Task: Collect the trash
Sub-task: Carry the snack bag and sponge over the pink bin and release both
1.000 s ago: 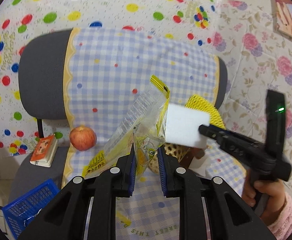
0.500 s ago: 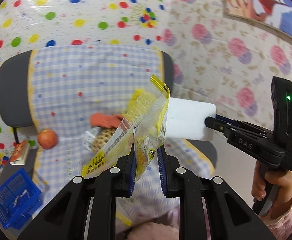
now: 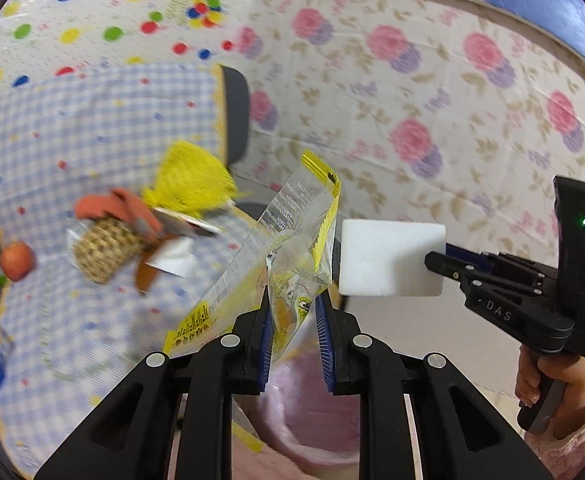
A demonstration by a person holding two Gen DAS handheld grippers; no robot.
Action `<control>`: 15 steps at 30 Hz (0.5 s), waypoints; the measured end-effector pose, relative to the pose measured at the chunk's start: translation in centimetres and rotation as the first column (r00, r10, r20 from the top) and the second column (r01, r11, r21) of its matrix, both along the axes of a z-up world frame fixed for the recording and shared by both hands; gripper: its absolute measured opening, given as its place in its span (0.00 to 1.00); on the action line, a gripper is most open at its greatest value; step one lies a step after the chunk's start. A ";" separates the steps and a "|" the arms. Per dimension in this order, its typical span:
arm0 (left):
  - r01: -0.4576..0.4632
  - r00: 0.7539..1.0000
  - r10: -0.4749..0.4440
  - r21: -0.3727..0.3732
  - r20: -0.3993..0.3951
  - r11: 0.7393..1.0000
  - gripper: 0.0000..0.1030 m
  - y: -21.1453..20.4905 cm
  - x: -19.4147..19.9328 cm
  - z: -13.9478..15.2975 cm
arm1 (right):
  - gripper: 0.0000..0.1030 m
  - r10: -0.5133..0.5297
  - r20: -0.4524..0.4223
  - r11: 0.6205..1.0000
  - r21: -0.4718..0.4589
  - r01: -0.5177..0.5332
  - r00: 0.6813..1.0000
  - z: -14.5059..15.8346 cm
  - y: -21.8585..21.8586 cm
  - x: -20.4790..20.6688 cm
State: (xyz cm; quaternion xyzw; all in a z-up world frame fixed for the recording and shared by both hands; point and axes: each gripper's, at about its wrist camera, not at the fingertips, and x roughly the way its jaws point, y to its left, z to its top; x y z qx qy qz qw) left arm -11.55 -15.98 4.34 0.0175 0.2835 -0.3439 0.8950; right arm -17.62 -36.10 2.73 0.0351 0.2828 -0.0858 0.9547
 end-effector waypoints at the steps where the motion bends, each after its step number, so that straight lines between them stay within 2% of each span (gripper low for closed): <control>1: 0.011 1.000 -0.011 0.002 -0.003 1.000 0.20 -0.5 -0.4 -0.4 | 0.20 -0.011 -0.003 1.000 -0.004 0.011 1.000 -0.1 -0.2 -0.4; 8: 0.063 0.997 -0.062 0.018 -0.046 0.998 0.20 -3.3 -2.3 -3.6 | 0.20 -0.091 -0.044 0.996 -0.024 0.090 0.995 -2.5 -2.1 -3.7; 15: 0.127 0.989 -0.122 0.048 -0.088 0.991 0.20 -6.3 -3.2 -7.2 | 0.21 -0.143 -0.112 0.989 -0.037 0.140 0.983 -6.0 -3.1 -4.6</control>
